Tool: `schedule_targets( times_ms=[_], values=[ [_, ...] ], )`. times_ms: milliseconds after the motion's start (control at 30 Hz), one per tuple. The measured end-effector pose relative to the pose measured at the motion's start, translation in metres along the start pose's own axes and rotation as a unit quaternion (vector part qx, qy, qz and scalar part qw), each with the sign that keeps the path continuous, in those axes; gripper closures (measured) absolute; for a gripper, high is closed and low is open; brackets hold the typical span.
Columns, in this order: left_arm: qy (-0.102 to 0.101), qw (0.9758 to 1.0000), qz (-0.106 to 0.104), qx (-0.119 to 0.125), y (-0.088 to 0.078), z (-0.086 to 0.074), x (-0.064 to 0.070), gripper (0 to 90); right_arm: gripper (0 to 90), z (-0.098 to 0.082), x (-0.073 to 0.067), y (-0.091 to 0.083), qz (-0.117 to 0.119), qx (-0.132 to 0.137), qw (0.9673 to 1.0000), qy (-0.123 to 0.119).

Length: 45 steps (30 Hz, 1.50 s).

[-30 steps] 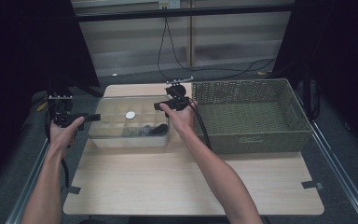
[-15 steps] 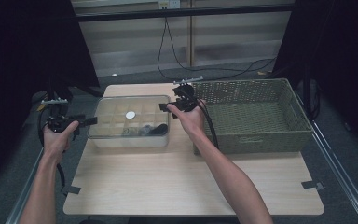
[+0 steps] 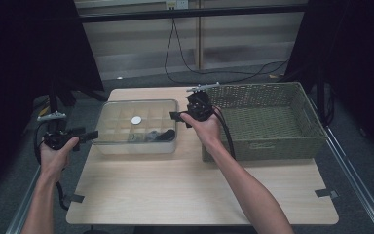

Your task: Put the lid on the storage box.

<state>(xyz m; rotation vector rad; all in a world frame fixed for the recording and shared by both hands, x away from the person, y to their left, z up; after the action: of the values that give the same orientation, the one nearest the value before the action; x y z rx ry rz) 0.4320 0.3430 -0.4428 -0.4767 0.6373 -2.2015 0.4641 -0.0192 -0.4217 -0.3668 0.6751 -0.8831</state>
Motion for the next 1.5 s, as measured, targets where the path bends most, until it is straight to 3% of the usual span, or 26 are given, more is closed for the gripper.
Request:
schedule_targets(
  times_ms=[100,233,333,400,433,800,833,933,967,1100,1233,1300,1367,1500],
  values=[
    [0.02,0.9997,0.006,-0.009,-0.004,-0.005,0.01,22.1,24.0,0.0,0.001,-0.009,0.012,0.008,0.9999,-0.002],
    [0.018,0.9998,0.007,0.0,-0.008,-0.007,0.017,20.5,23.6,-0.002,0.001,-0.016,0.018,0.013,0.9997,-0.005],
    [0.025,0.9996,0.001,0.013,-0.01,-0.007,0.029,20.5,23.3,-0.005,0.001,-0.018,0.019,0.013,0.9997,-0.006],
    [0.028,0.9994,0.011,0.016,-0.011,-0.008,0.036,20.5,23.0,-0.011,0.001,-0.022,0.018,0.012,0.9997,-0.007],
    [0.026,0.9995,0.003,0.02,-0.012,-0.009,0.043,20.5,22.9,-0.013,0.002,-0.024,0.018,0.013,0.9997,-0.009],
    [0.044,0.9988,-0.008,0.02,-0.016,-0.019,0.075,21.4,22.6,-0.028,0.013,-0.048,0.015,0.03,0.9994,-0.005],
    [0.054,0.9983,-0.011,0.015,-0.016,-0.022,0.081,21.7,22.5,-0.03,0.013,-0.05,0.016,0.03,0.9994,-0.005],
    [0.057,0.998,-0.016,0.02,-0.017,-0.022,0.088,21.7,21.9,-0.034,0.014,-0.057,0.015,0.034,0.9993,-0.011],
    [0.076,0.9969,-0.009,0.019,-0.018,-0.023,0.094,22.3,21.1,-0.034,0.015,-0.06,0.011,0.039,0.9991,-0.013],
    [0.071,0.997,-0.024,0.019,-0.019,-0.027,0.105,22.8,20.8,-0.039,0.019,-0.07,0.0,0.052,0.9985,-0.015],
    [0.071,0.9969,-0.023,0.025,-0.021,-0.03,0.111,22.9,20.9,-0.046,0.024,-0.078,0.0,0.054,0.9985,-0.012],
    [0.056,0.9972,-0.036,0.033,-0.016,-0.035,0.12,22.9,20.8,-0.054,0.027,-0.086,0.001,0.055,0.9984,-0.009],
    [0.059,0.9972,-0.031,0.034,-0.014,-0.036,0.123,22.9,20.8,-0.056,0.028,-0.088,0.003,0.057,0.9983,-0.007],
    [0.054,0.9969,-0.043,0.039,-0.009,-0.036,0.135,22.7,21.8,-0.063,0.033,-0.099,-0.003,0.069,0.9976,0.004]
  ],
)
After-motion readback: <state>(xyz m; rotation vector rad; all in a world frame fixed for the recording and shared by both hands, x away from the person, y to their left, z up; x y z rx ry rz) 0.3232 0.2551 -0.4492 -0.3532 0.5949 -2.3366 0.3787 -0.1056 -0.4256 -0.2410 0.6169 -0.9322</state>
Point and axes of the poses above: each handheld gripper's, and its own axes: y roughly forward along the jaws, z roughly out of its top, x roughly to its right, the point moved 7 cm from there along y, roughly forward along the jaws, and after that the axes turned 9 degrees about y, right-handed, at the moved point
